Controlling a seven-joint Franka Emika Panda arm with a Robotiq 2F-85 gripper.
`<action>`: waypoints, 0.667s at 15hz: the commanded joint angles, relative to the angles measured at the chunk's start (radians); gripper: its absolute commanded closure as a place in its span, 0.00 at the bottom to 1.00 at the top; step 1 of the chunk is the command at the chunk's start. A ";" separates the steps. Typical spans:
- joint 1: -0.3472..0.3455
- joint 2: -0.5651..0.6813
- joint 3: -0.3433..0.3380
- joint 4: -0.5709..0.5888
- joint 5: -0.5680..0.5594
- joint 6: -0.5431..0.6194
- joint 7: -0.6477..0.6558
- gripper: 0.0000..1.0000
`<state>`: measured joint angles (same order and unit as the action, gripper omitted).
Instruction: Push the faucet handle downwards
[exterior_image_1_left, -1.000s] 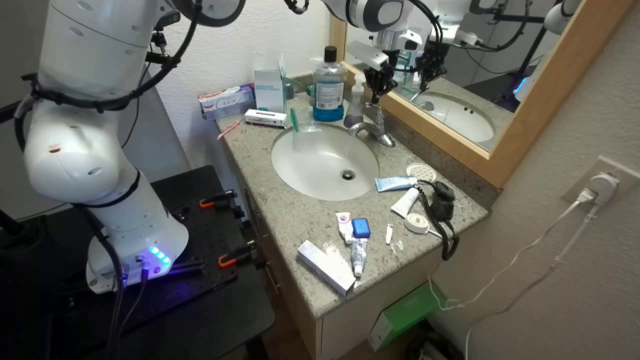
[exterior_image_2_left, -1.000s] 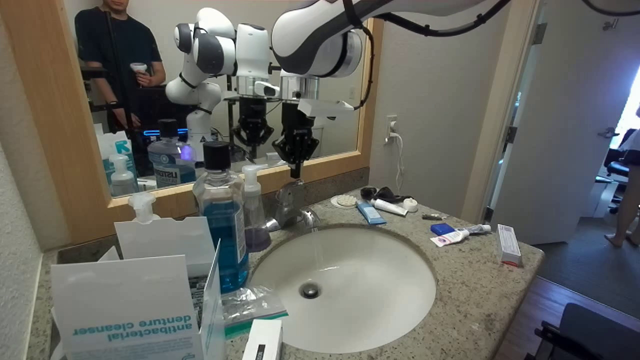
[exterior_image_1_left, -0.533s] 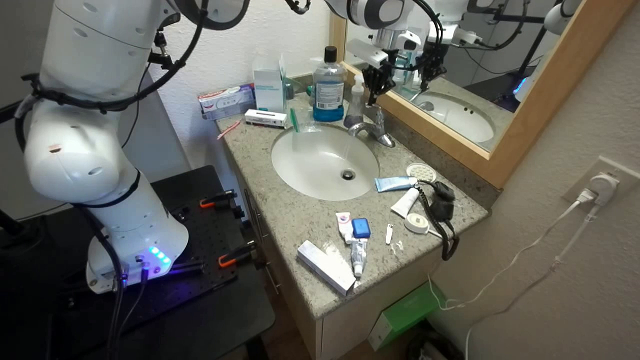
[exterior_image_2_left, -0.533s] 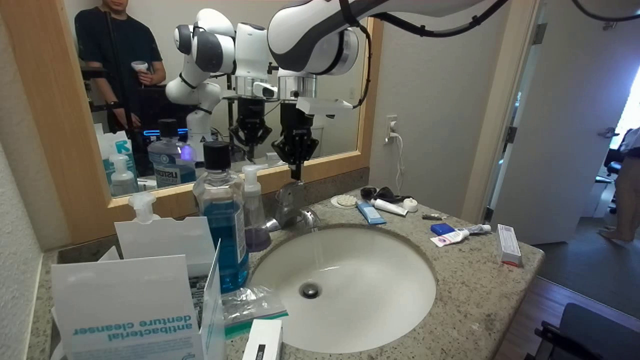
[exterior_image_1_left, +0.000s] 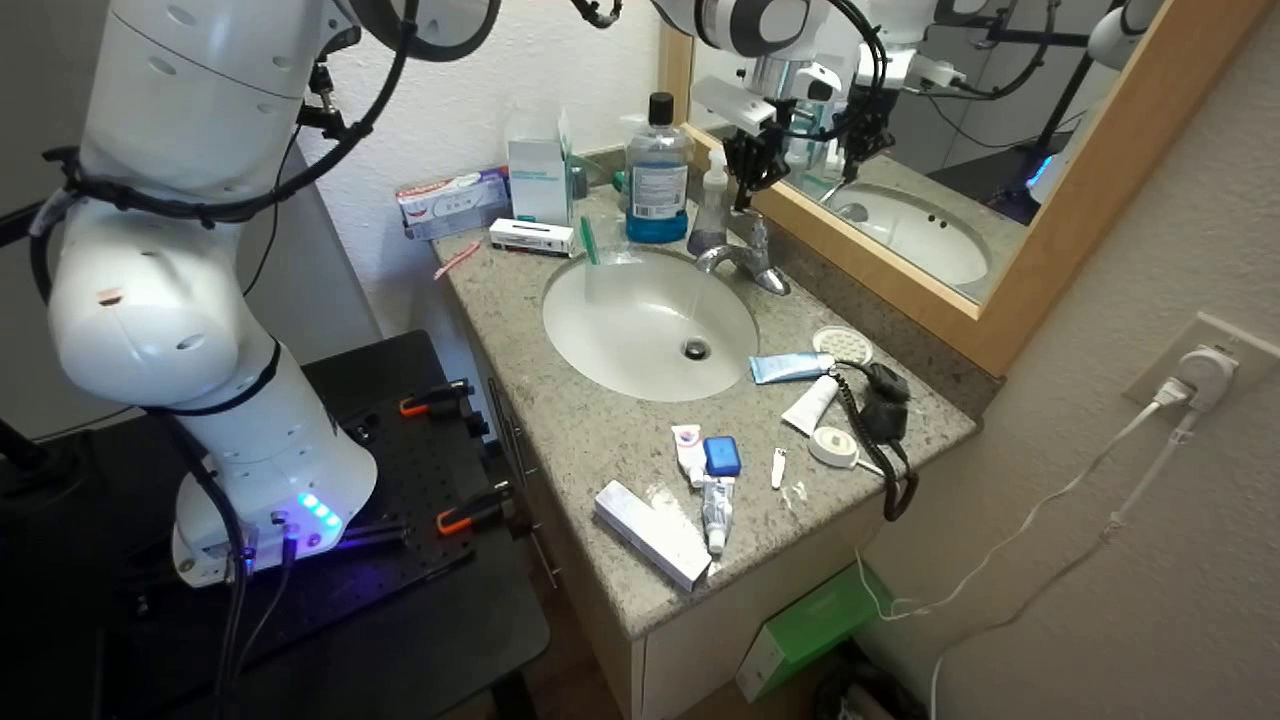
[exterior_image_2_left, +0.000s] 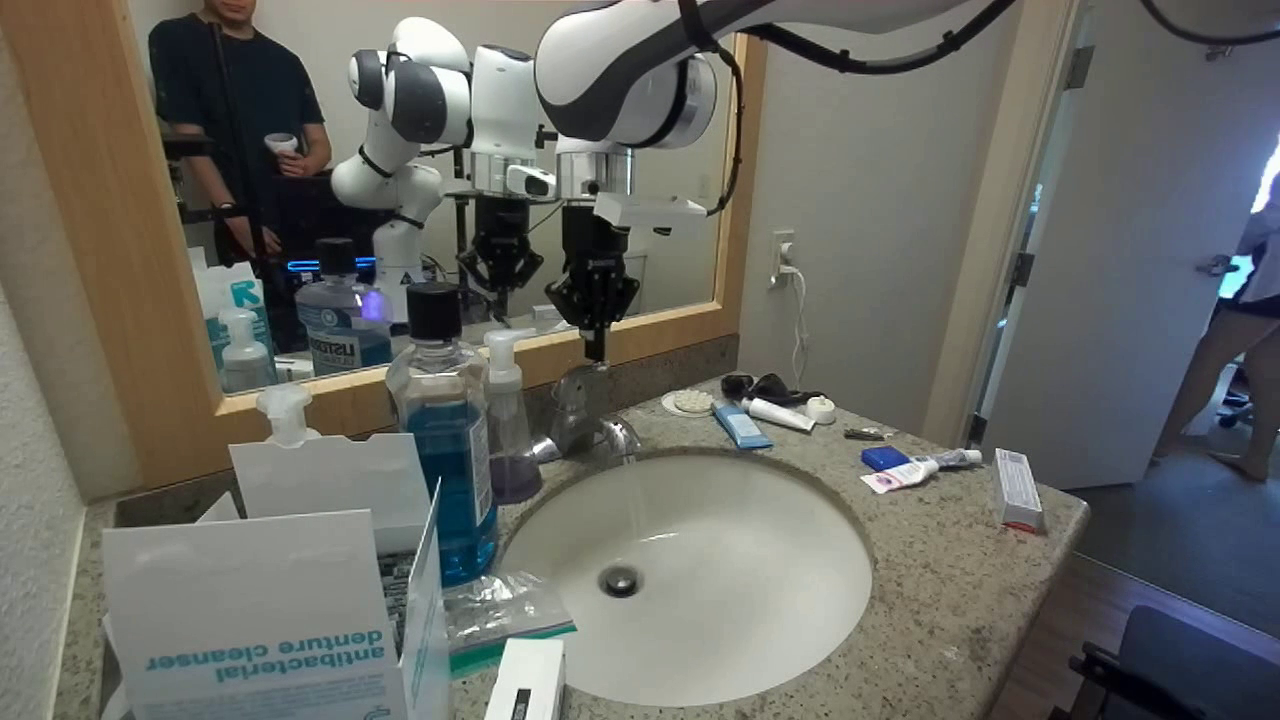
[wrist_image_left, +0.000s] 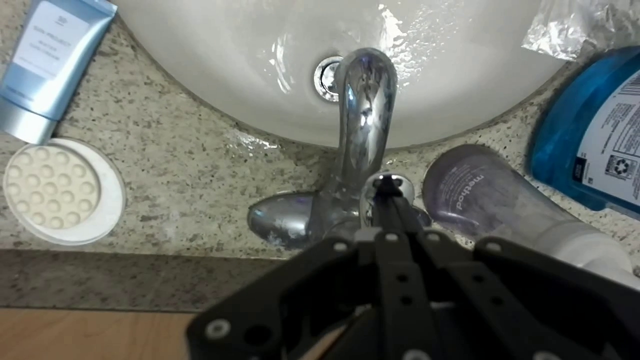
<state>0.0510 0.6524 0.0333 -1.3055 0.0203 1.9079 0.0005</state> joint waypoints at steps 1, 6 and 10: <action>-0.006 0.035 0.001 0.047 0.002 -0.053 -0.008 1.00; -0.020 0.066 0.005 0.086 0.019 -0.080 -0.020 1.00; -0.029 0.106 0.006 0.138 0.031 -0.139 -0.025 1.00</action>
<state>0.0397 0.7009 0.0334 -1.2353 0.0358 1.8267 0.0005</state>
